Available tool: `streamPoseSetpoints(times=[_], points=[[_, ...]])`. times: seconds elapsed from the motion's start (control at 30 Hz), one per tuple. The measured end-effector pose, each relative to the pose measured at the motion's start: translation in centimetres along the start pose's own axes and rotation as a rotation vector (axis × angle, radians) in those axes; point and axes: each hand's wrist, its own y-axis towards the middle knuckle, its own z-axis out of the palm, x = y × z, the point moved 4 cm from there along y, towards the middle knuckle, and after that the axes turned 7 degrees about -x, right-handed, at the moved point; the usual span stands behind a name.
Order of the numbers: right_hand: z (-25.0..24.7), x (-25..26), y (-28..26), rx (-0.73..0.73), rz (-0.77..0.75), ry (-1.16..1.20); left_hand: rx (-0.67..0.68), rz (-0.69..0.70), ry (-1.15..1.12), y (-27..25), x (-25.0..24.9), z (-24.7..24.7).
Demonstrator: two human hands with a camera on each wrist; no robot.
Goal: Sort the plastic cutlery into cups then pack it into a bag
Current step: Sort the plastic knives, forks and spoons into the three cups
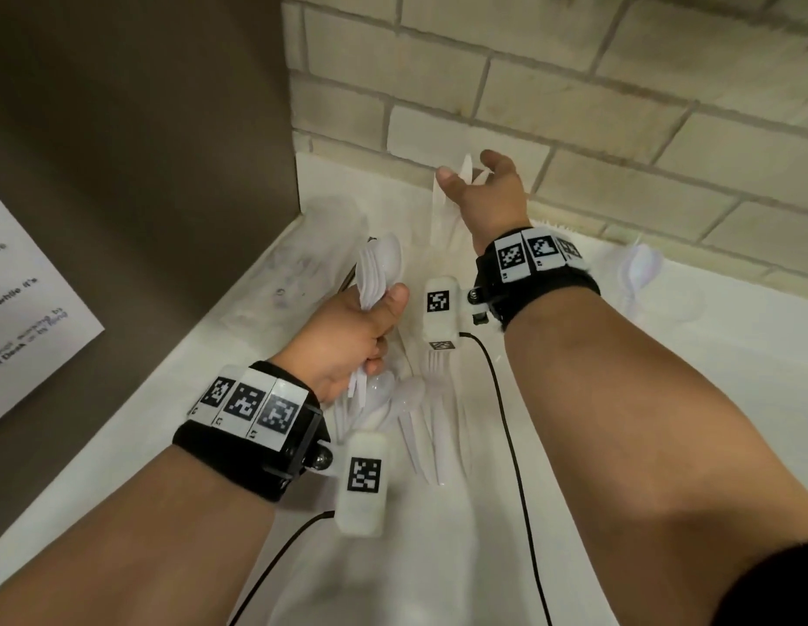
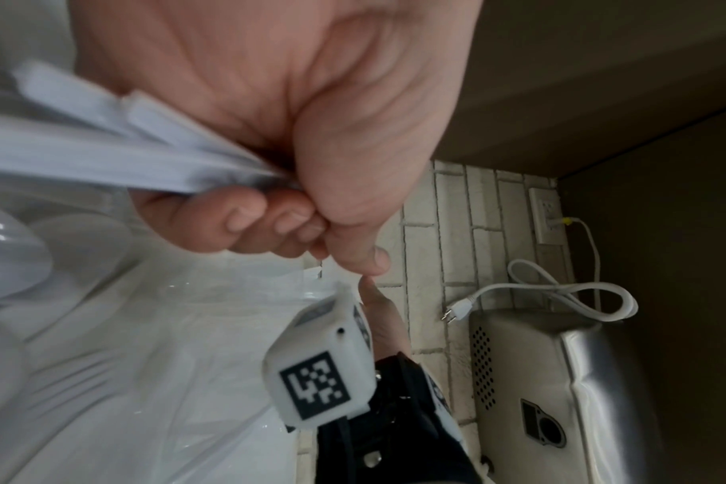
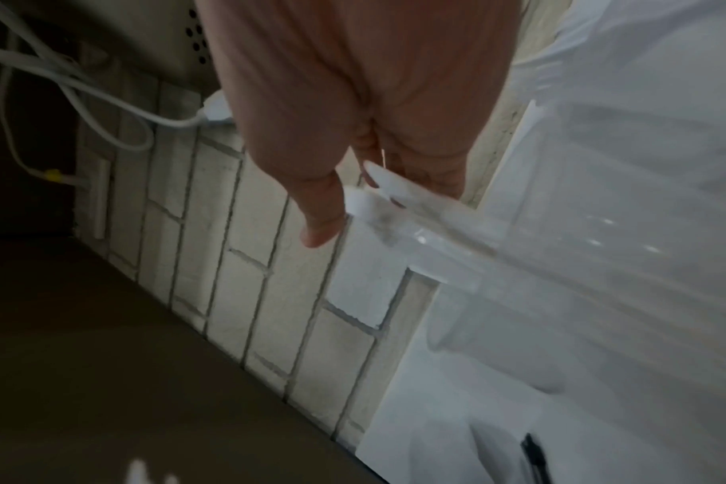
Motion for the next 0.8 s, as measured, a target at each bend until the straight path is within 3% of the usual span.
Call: streamPoseSetpoints(times=[0.23,0.4,0.47,0.6,0.73,0.8], points=[[-3.2,3.6,-2.9,-0.014,-0.188,-0.077,0.036,0.017,-0.002,-0.6,0.0,1.2],[-5.6,4.9,-9.0,0.28,-0.226,-0.081,0.149,0.004,-0.069,-2.0,-0.6,3.0],[-6.9,4.7,-11.0,0.327,-0.237,-0.127,0.196,0.001,-0.071,-2.7,-0.7,3.9],[-8.8,3.8,-13.5,0.248,-0.221,-0.172,0.191,-0.002,-0.007,-3.7,-0.4,5.2],[-9.6,2.7,-15.4,0.186,-0.227,-0.358,0.15,0.155,0.346,-4.5,-0.5,6.7],[-10.1,2.2,-15.8,0.156,-0.249,-0.416,0.171,0.177,0.351,-5.0,-0.5,7.3]])
